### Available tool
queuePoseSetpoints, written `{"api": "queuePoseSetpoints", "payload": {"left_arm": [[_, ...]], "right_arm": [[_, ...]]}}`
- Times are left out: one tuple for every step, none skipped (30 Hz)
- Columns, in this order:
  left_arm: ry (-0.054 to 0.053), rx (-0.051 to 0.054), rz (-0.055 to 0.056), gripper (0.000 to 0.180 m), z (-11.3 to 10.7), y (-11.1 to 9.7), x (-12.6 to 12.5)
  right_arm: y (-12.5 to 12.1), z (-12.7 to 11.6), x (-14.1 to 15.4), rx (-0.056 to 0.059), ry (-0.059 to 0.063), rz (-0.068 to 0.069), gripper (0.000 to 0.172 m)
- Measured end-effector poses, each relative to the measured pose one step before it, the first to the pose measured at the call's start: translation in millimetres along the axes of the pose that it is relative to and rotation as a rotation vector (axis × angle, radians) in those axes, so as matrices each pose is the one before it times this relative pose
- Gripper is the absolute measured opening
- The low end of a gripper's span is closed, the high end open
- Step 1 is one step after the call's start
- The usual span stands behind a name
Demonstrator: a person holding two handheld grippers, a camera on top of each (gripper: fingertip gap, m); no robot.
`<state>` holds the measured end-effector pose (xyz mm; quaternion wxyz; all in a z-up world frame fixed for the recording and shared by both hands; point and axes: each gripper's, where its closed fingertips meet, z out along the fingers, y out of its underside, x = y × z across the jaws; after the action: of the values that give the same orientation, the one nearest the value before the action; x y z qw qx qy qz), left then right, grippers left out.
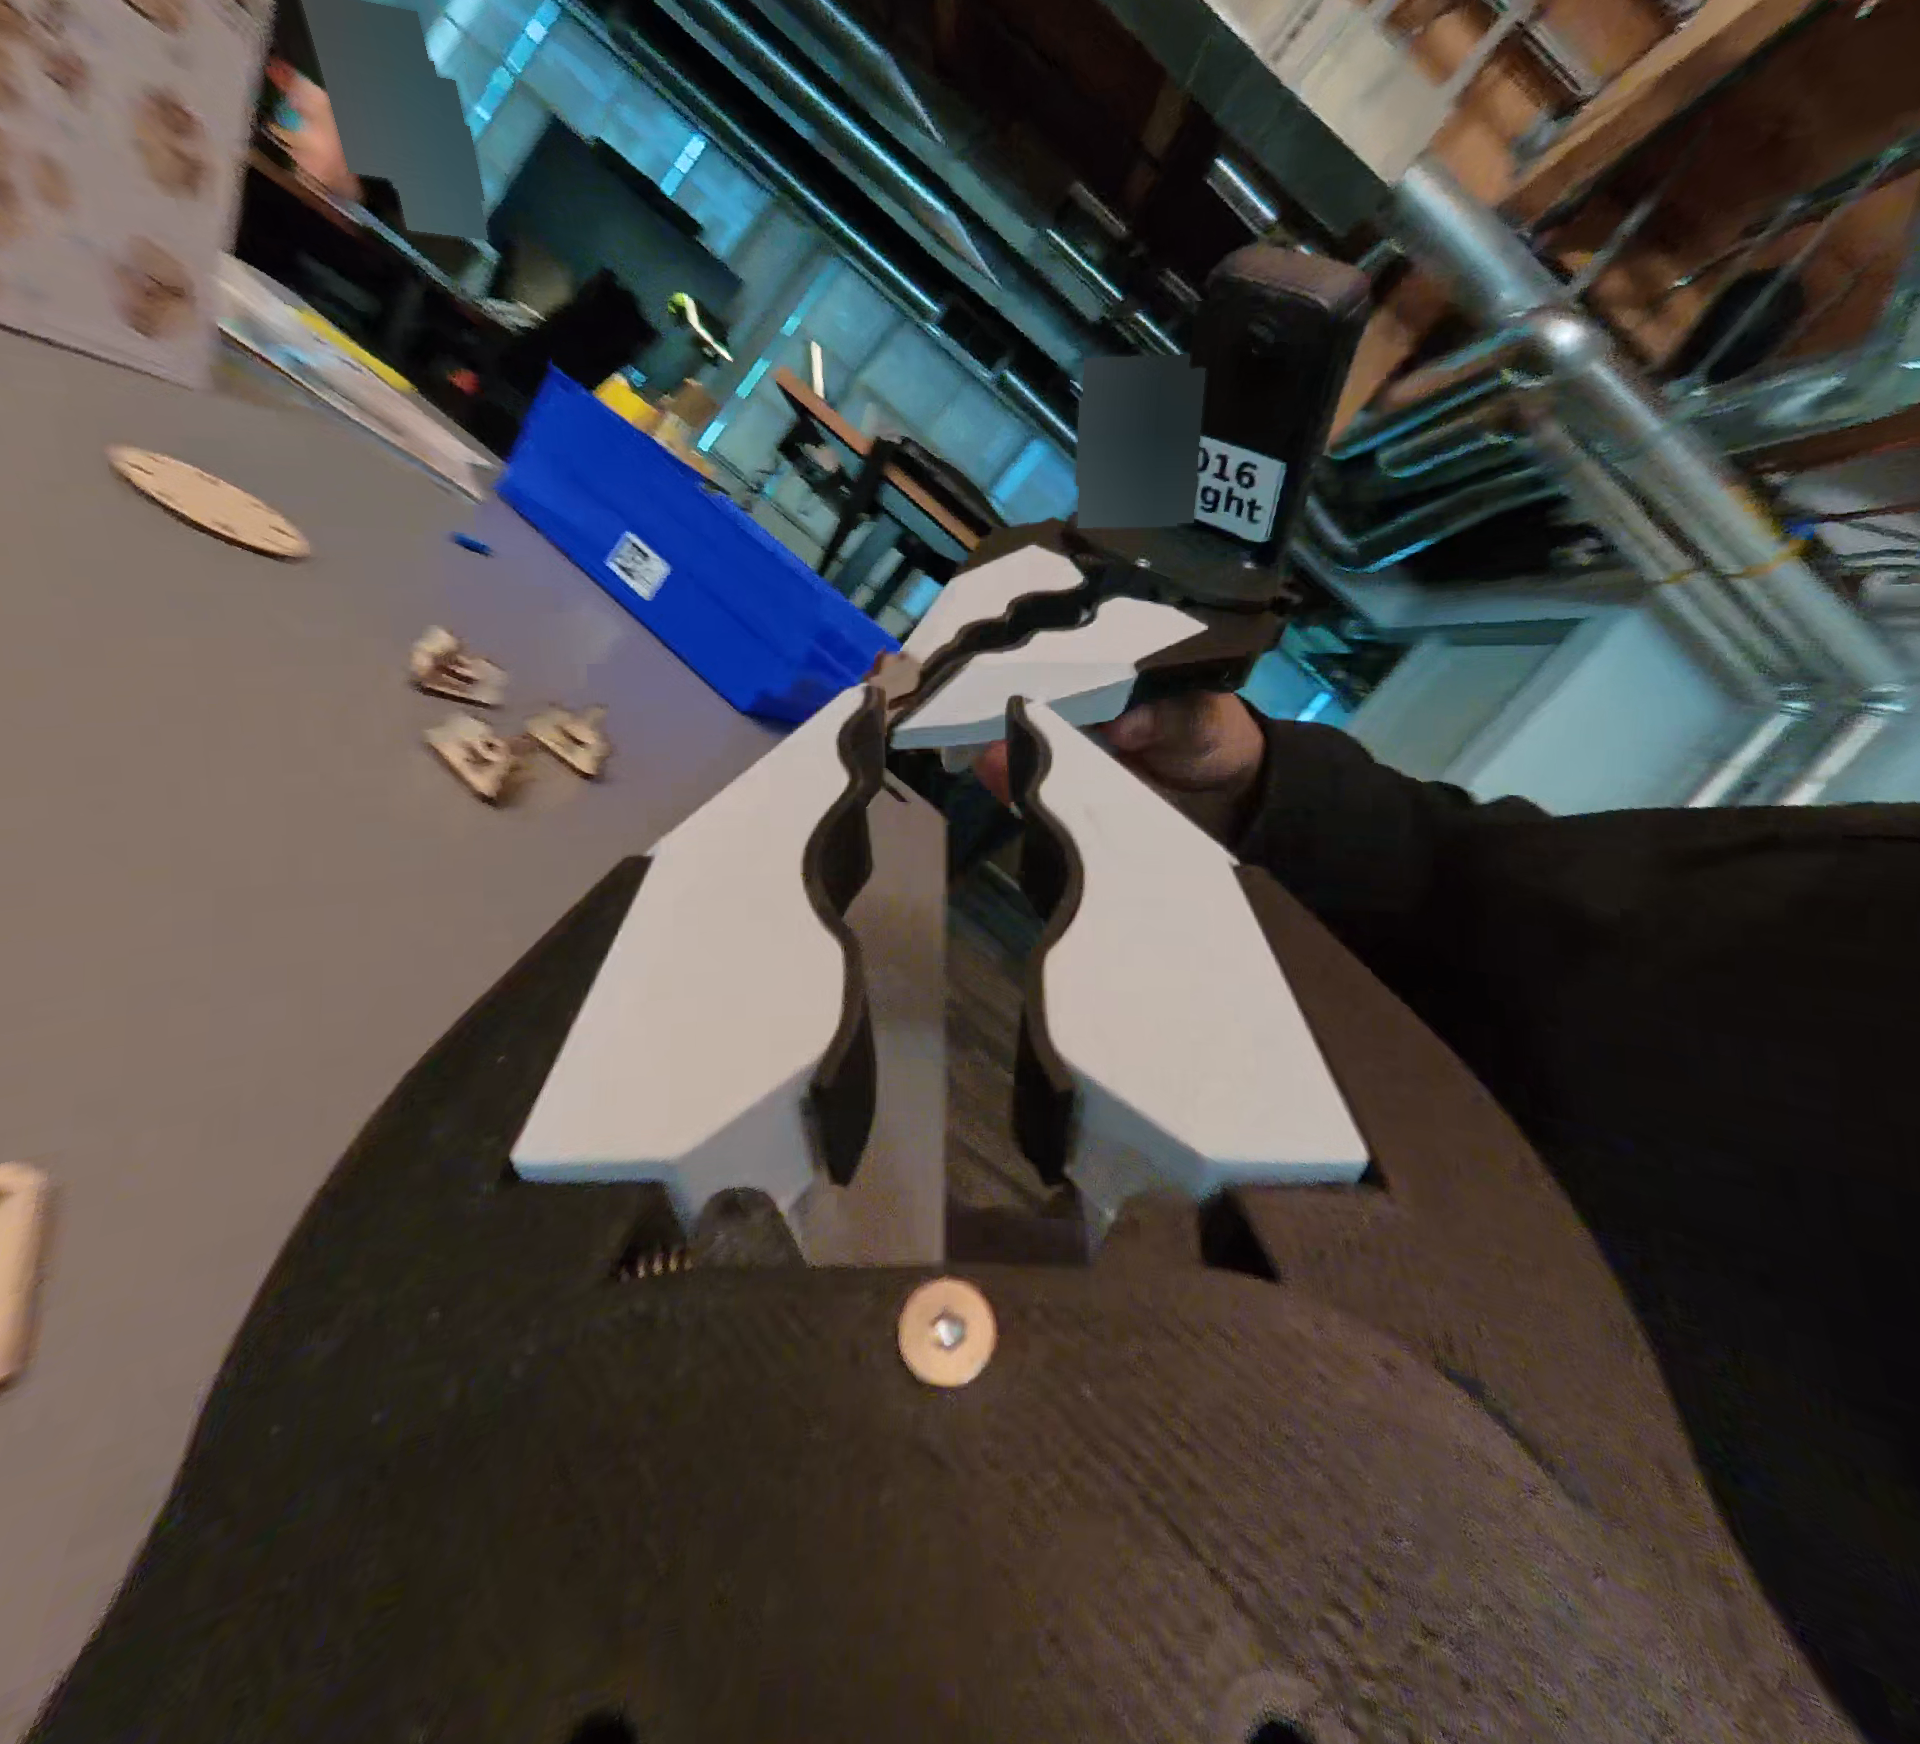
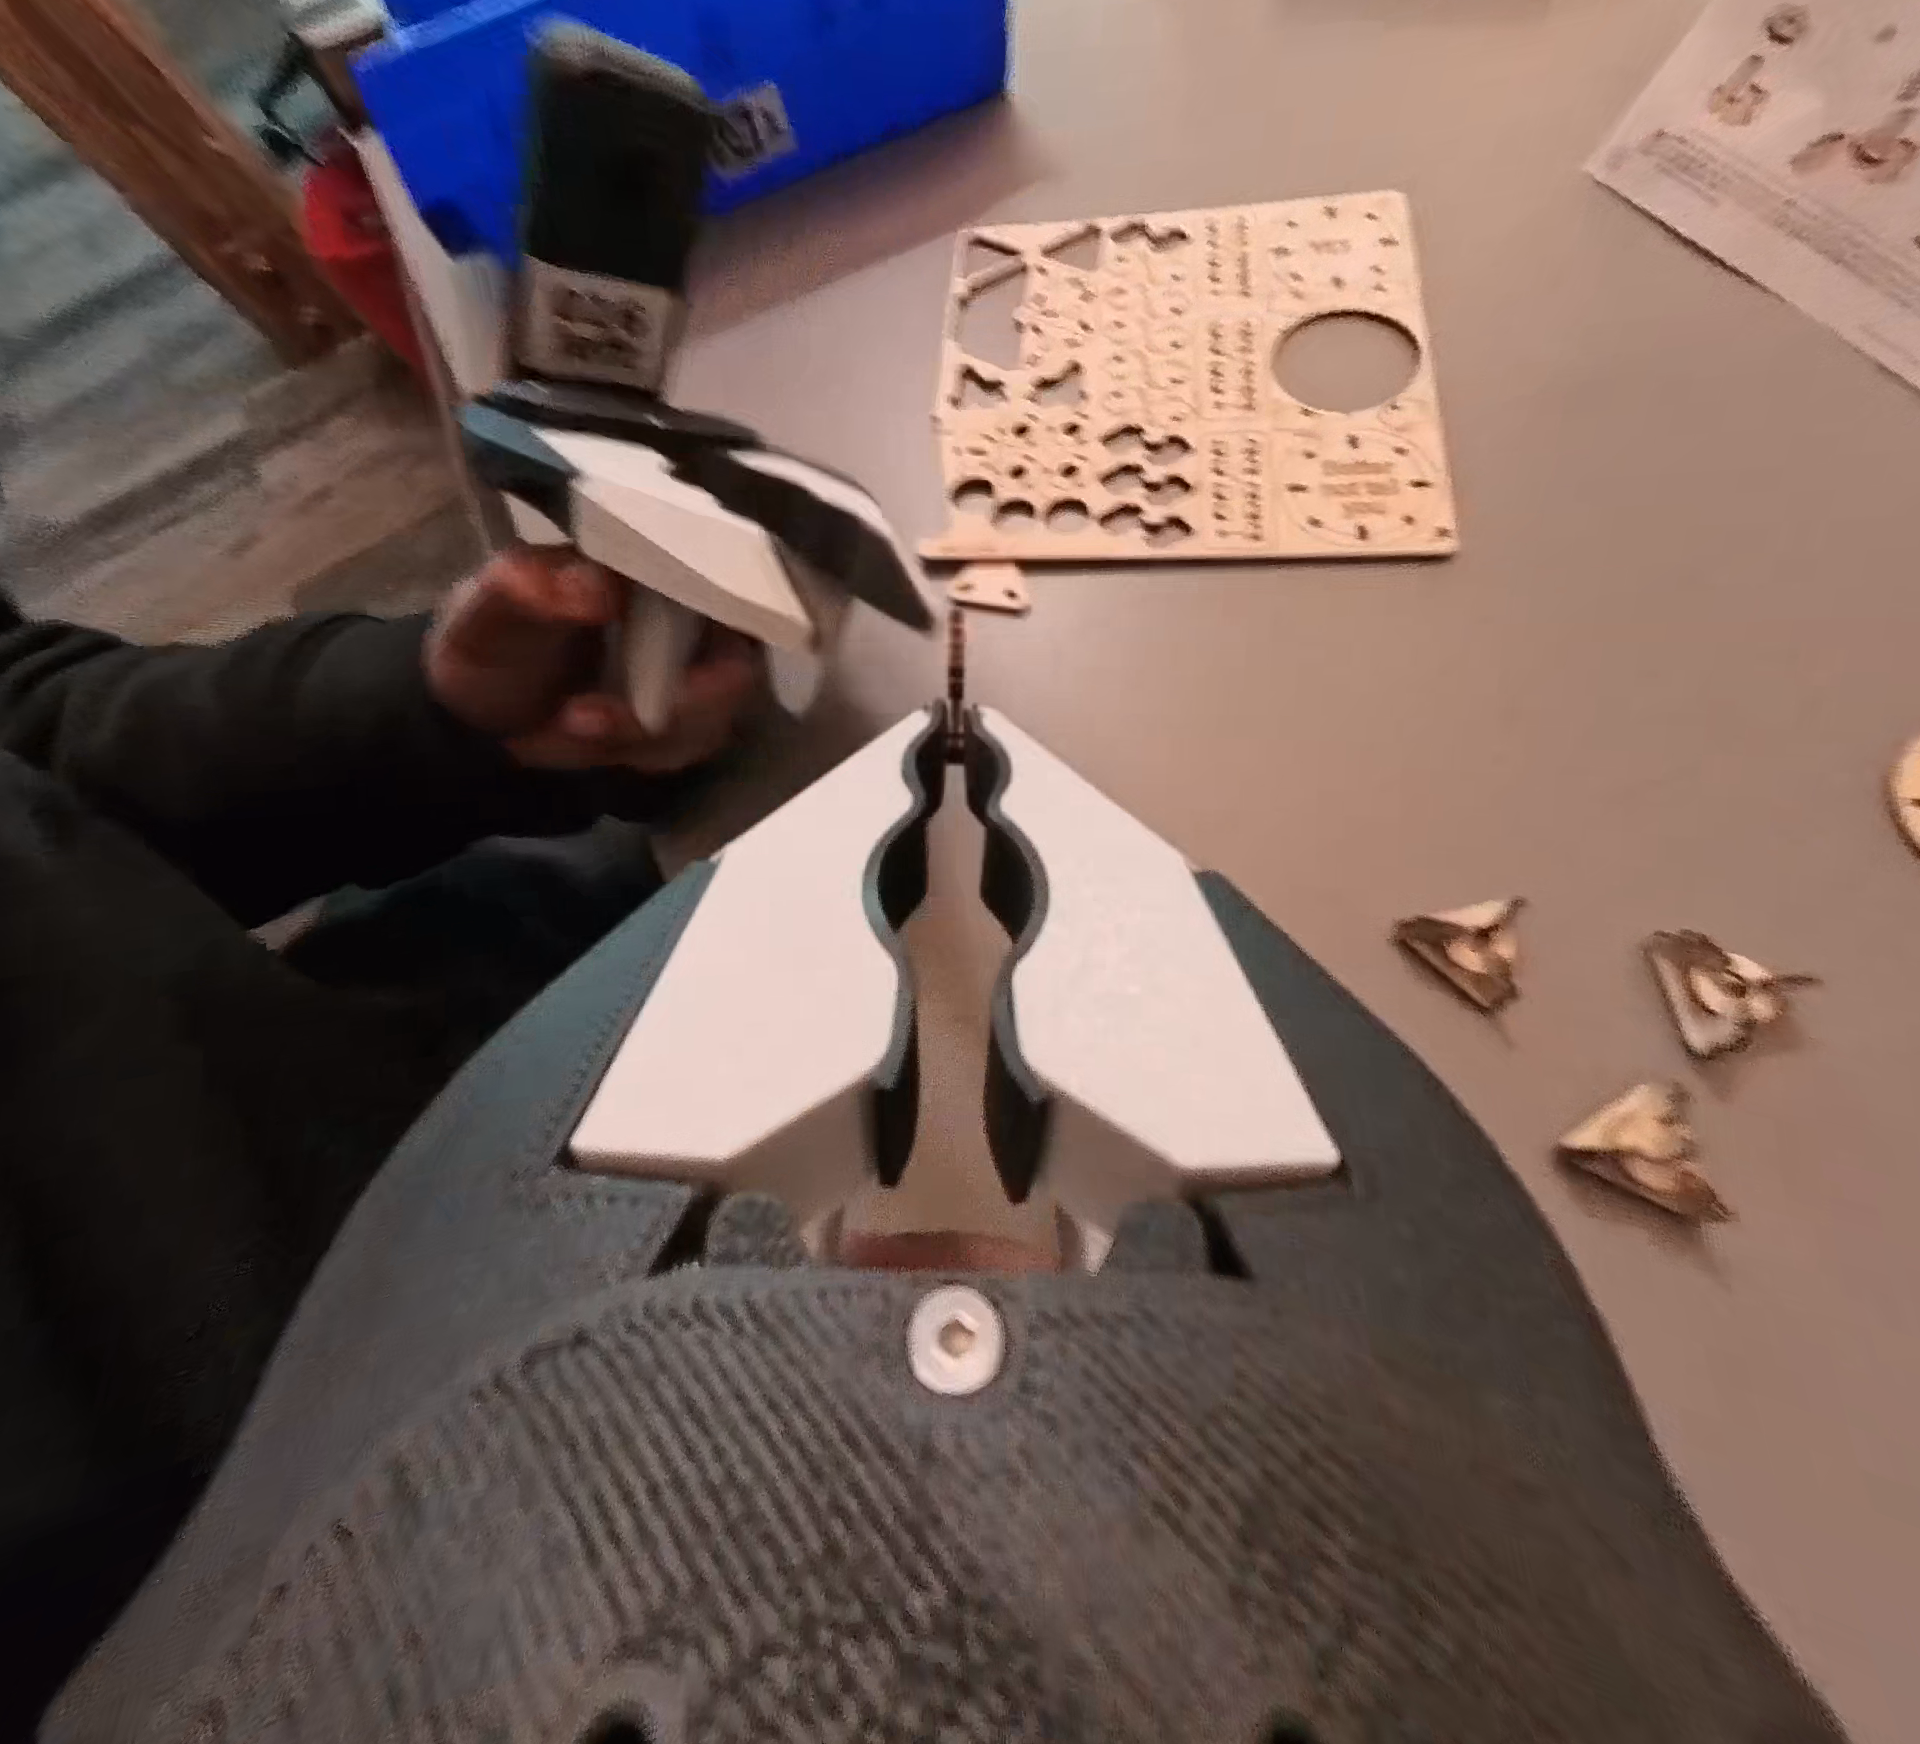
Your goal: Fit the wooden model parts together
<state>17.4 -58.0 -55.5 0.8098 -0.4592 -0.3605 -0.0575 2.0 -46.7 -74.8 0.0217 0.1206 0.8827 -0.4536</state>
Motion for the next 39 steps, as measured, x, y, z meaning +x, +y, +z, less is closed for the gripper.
{"api": "queuePoseSetpoints", "payload": {"left_arm": [[-0.0212, 0.0164, 0.0210, 0.023, -5.85, -6.65, -2.72], [-0.0163, 0.0081, 0.0194, 0.023, -5.81, -5.58, -2.73], [-0.0151, -0.0014, 0.0206, 0.022, -5.60, -4.07, -3.14], [-0.0193, -0.0044, 0.0202, 0.021, -5.37, -3.26, -4.12], [-0.0204, 0.0017, 0.0166, 0.020, -5.13, -3.50, -4.20], [-0.0134, 0.0108, 0.0094, 0.020, -4.58, -4.29, -3.07], [-0.0029, 0.0147, 0.0030, 0.019, -4.01, -4.29, -1.30], [-0.0003, 0.0134, -0.0018, 0.019, -3.10, -3.39, -1.25], [0.0005, 0.0102, -0.0077, 0.019, -2.27, -2.30, -1.38], [0.0063, 0.0104, -0.0144, 0.019, -1.30, -1.74, -0.78], [0.0133, 0.0106, -0.0167, 0.019, -0.55, -1.24, 0.37], [0.0109, 0.0050, -0.0143, 0.019, -0.01, -0.34, 0.23], [0.0065, -0.0009, -0.0095, 0.019, 0.49, 0.31, 0.02], [0.0037, -0.0038, -0.0040, 0.019, 0.47, 0.69, 0.10], [0.0001, -0.0028, 0.0000, 0.019, 0.37, 0.44, -0.08], [-0.0013, -0.0016, 0.0009, 0.019, 0.20, 0.31, -0.16], [-0.0002, -0.0004, -0.0002, 0.019, 0.14, 0.21, -0.09], [0.0019, 0.0009, -0.0026, 0.019, 0.01, -0.04, 0.08], [0.0014, 0.0018, -0.0040, 0.019, -0.09, -0.29, -0.24], [0.0002, 0.0028, -0.0040, 0.019, -0.21, -0.43, -0.30], [-0.0001, 0.0032, -0.0031, 0.019, -0.18, -0.48, -0.41], [-0.0006, 0.0024, -0.0023, 0.019, -0.20, -0.35, -0.36], [-0.0008, 0.0014, -0.0020, 0.019, -0.13, -0.28, -0.26], [-0.0014, 0.0006, -0.0013, 0.019, -0.05, -0.14, -0.43], [-0.0017, -0.0001, -0.0009, 0.019, 0.08, 0.01, -0.38], [-0.0012, -0.0010, -0.0004, 0.019, 0.09, 0.21, -0.31], [-0.0017, -0.0018, 0.0001, 0.019, 0.24, 0.30, -0.24], [-0.0017, -0.0020, -0.0001, 0.019, 0.33, 0.43, -0.32], [-0.0005, -0.0024, -0.0007, 0.019, 0.36, 0.45, -0.18], [0.0000, -0.0023, -0.0016, 0.019, 0.33, 0.40, -0.21], [0.0008, -0.0011, -0.0014, 0.019, 0.22, 0.24, -0.01], [-0.0002, 0.0002, -0.0006, 0.019, 0.12, 0.06, -0.09], [-0.0001, 0.0013, -0.0012, 0.019, -0.12, -0.16, -0.13], [0.0008, 0.0013, -0.0021, 0.019, -0.03, -0.18, -0.13], [0.0005, 0.0010, -0.0025, 0.019, 0.02, -0.07, -0.11], [0.0004, 0.0008, -0.0021, 0.019, -0.03, -0.18, -0.12], [-0.0005, 0.0002, -0.0008, 0.019, 0.04, 0.01, -0.15], [-0.0015, -0.0007, 0.0007, 0.019, 0.12, 0.16, -0.13], [-0.0017, -0.0016, 0.0022, 0.019, 0.11, 0.31, -0.09]], "right_arm": [[8.10, 2.53, 10.61, -0.0666, 0.0315, 0.0058, 0.001], [13.09, 4.00, 10.42, -0.0938, 0.0241, 0.0219, 0.001], [16.31, 5.51, 8.05, -0.1118, 0.0049, 0.0354, 0.001], [16.46, 6.70, 5.57, -0.1123, -0.0107, 0.0474, 0.001], [13.98, 6.42, 3.71, -0.0994, -0.0209, 0.0602, 0.001], [9.62, 5.10, 2.50, -0.0716, -0.0214, 0.0615, 0.001], [4.67, 2.92, 2.54, -0.0386, -0.0084, 0.0477, 0.001], [2.17, 1.14, 3.10, -0.0229, 0.0070, 0.0282, 0.001], [2.52, 0.69, 1.92, -0.0273, 0.0102, 0.0141, 0.001], [3.10, 1.11, -0.75, -0.0307, 0.0012, 0.0052, 0.001], [2.47, 1.81, -2.67, -0.0252, -0.0051, 0.0024, 0.001], [1.35, 2.67, -3.13, -0.0172, -0.0033, -0.0013, 0.001], [0.74, 2.99, -1.49, -0.0126, 0.0087, -0.0063, 0.001], [0.54, 2.85, 0.54, -0.0117, 0.0202, -0.0114, 0.001], [-0.42, 1.85, 1.56, -0.0061, 0.0226, -0.0131, 0.001], [-1.99, 0.51, 1.76, 0.0048, 0.0163, -0.0063, 0.001], [-3.40, -0.48, 0.32, 0.0143, -0.0021, 0.0032, 0.001], [-5.16, -1.17, -1.92, 0.0246, -0.0216, 0.0058, 0.001], [-5.85, -1.23, -1.62, 0.0275, -0.0188, 0.0001, 0.001], [-3.70, -0.50, 2.34, 0.0134, 0.0088, -0.0062, 0.001], [-1.04, 0.52, 4.69, -0.0027, 0.0255, -0.0128, 0.001], [0.78, 1.44, 3.50, -0.0094, 0.0188, -0.0143, 0.001], [2.24, 1.95, 2.10, -0.0135, 0.0080, -0.0049, 0.001], [2.82, 1.26, 0.58, -0.0124, -0.0020, 0.0043, 0.001], [3.14, -0.21, 0.01, -0.0111, -0.0056, 0.0069, 0.001], [4.93, -0.82, 0.41, -0.0197, -0.0007, 0.0044, 0.001], [6.31, -1.11, 1.12, -0.0249, 0.0072, 0.0010, 0.001], [7.34, -1.40, 2.23, -0.0273, 0.0151, -0.0007, 0.001], [8.50, -1.31, 2.84, -0.0314, 0.0190, 0.0017, 0.001], [7.08, -1.67, 3.13, -0.0223, 0.0199, 0.0042, 0.001], [2.57, -2.55, 1.86, 0.0067, 0.0133, 0.0032, 0.001], [-0.86, -3.59, -0.76, 0.0241, -0.0030, 0.0025, 0.001], [-2.25, -3.81, -2.93, 0.0259, -0.0148, -0.0071, 0.001], [-3.10, -3.72, -1.68, 0.0244, -0.0029, -0.0207, 0.001], [-1.96, -3.30, 2.47, 0.0097, 0.0258, -0.0304, 0.001], [-0.18, -2.28, 4.04, -0.0092, 0.0382, -0.0469, 0.001], [0.50, -1.32, 3.59, -0.0203, 0.0396, -0.0656, 0.001], [1.02, -0.65, 4.61, -0.0300, 0.0494, -0.0788, 0.001], [1.35, 0.02, 4.97, -0.0384, 0.0556, -0.0961, 0.001]]}}
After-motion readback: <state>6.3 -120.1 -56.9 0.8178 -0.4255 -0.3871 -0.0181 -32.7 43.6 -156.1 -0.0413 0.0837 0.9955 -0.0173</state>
